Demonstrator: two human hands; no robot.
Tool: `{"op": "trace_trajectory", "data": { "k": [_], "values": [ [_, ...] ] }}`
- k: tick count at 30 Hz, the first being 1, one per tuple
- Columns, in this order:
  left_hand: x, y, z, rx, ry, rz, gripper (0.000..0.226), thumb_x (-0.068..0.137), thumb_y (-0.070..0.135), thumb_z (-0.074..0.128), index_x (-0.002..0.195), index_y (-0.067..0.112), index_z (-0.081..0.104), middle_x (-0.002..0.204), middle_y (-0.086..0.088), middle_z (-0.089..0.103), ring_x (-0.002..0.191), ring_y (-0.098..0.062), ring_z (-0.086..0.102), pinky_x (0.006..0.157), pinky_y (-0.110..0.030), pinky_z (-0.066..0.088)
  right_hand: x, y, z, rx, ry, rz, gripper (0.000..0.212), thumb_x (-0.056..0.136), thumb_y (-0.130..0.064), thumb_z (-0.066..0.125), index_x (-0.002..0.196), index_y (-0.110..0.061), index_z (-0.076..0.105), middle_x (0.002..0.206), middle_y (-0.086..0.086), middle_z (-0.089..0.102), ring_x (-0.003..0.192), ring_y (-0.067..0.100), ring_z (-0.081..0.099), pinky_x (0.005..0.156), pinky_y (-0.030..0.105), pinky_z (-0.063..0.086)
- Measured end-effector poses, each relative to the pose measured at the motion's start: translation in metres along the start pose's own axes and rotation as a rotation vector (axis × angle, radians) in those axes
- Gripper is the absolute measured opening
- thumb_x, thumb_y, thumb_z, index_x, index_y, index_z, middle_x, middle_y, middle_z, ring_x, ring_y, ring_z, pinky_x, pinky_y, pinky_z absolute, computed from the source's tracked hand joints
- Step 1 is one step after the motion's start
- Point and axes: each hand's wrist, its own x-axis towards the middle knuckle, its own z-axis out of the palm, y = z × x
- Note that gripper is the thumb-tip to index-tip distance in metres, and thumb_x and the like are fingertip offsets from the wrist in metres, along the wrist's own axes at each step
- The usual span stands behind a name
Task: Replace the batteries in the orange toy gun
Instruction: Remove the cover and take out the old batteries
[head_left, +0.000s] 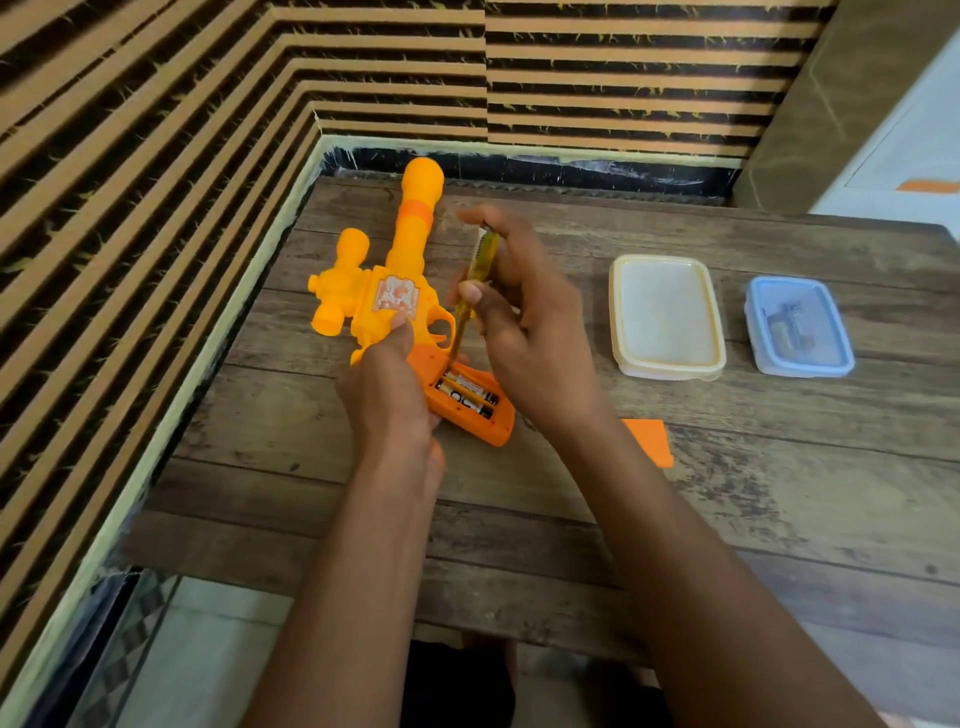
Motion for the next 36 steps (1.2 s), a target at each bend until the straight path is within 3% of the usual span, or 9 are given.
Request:
{"op": "trace_trajectory", "data": {
  "k": [3,6,10,12,16,19,26,31,36],
  "values": [
    [-0.002,0.0,0.002,-0.002,0.005,0.019,0.009,0.096,0.037,0.068,0.096,0.028,0.072,0.103,-0.001,0.079,0.098,-0.026,0.074,0.093,-0.054,0.059,0.005,0.003,0.004,0.01,-0.001,0.032,0.04,0.102,0.0,0.054,0.141,-0.01,0.053,0.087,0.007,0.066,0.08,0.027,0.066,0.072,0.05,0.053],
    [-0.005,-0.001,0.005,0.025,0.03,0.053,0.014,0.095,0.04,0.068,0.088,0.029,0.073,0.098,0.0,0.079,0.096,-0.027,0.075,0.093,-0.056,0.059,0.009,0.006,0.005,-0.005,-0.005,0.059,0.016,0.104,-0.006,0.053,0.116,-0.008,0.063,0.085,-0.006,0.068,0.077,0.019,0.066,0.071,0.052,0.055],
    [-0.009,-0.001,0.008,0.024,0.03,0.038,0.025,0.101,0.048,0.058,0.091,0.028,0.069,0.102,-0.005,0.077,0.096,-0.027,0.075,0.093,-0.055,0.059,0.011,0.006,0.006,-0.016,-0.039,0.076,0.02,0.107,-0.009,0.049,0.098,-0.003,0.065,0.079,-0.003,0.067,0.065,0.01,0.061,0.059,0.028,0.047],
    [-0.013,-0.001,0.01,0.046,0.022,0.055,0.029,0.101,0.049,0.058,0.087,0.027,0.068,0.1,-0.004,0.076,0.096,-0.028,0.074,0.093,-0.054,0.059,0.013,0.005,0.006,-0.03,-0.042,0.068,0.023,0.107,-0.01,0.049,0.092,-0.004,0.065,0.076,-0.004,0.066,0.063,0.008,0.059,0.061,0.024,0.044],
    [-0.02,-0.004,0.015,0.057,0.008,0.105,0.035,0.101,0.047,0.06,0.077,0.023,0.07,0.081,0.001,0.075,0.08,-0.021,0.073,0.073,-0.039,0.057,0.015,0.001,0.005,-0.065,-0.048,0.047,0.022,0.103,-0.003,0.053,0.084,-0.006,0.064,0.067,-0.015,0.056,0.06,0.004,0.056,0.061,0.017,0.037],
    [-0.021,-0.006,0.016,0.042,0.006,0.103,0.034,0.102,0.044,0.06,0.077,0.023,0.07,0.081,0.0,0.075,0.083,-0.025,0.074,0.072,-0.041,0.056,0.013,-0.001,0.004,-0.082,-0.053,0.032,0.023,0.102,-0.005,0.053,0.081,-0.005,0.064,0.066,-0.015,0.055,0.058,0.006,0.053,0.059,0.024,0.039],
    [-0.017,-0.01,0.019,-0.017,-0.04,0.002,0.028,0.104,0.045,0.056,0.108,0.024,0.073,0.1,-0.004,0.08,0.092,-0.024,0.078,0.089,-0.056,0.061,0.014,-0.003,-0.003,-0.118,-0.031,0.016,0.023,0.102,-0.007,0.051,0.084,-0.004,0.064,0.065,-0.014,0.057,0.057,0.007,0.054,0.057,0.031,0.043],
    [-0.019,-0.006,0.019,-0.027,-0.066,-0.002,0.028,0.106,0.042,0.052,0.104,0.021,0.071,0.088,-0.006,0.081,0.074,-0.023,0.079,0.082,-0.052,0.063,0.011,-0.005,-0.009,0.026,0.069,0.0,0.02,0.107,-0.009,0.051,0.099,0.002,0.066,0.077,0.008,0.068,0.065,0.026,0.063,0.061,0.05,0.051],
    [-0.015,-0.01,0.02,-0.048,-0.057,0.01,0.053,0.083,0.061,0.058,0.116,0.022,0.071,0.108,-0.012,0.079,0.099,-0.036,0.076,0.092,-0.063,0.058,0.01,-0.006,-0.019,0.082,0.073,0.009,0.022,0.105,-0.013,0.048,0.107,0.003,0.063,0.072,0.005,0.061,0.067,0.023,0.062,0.063,0.054,0.052]
  ]
}}
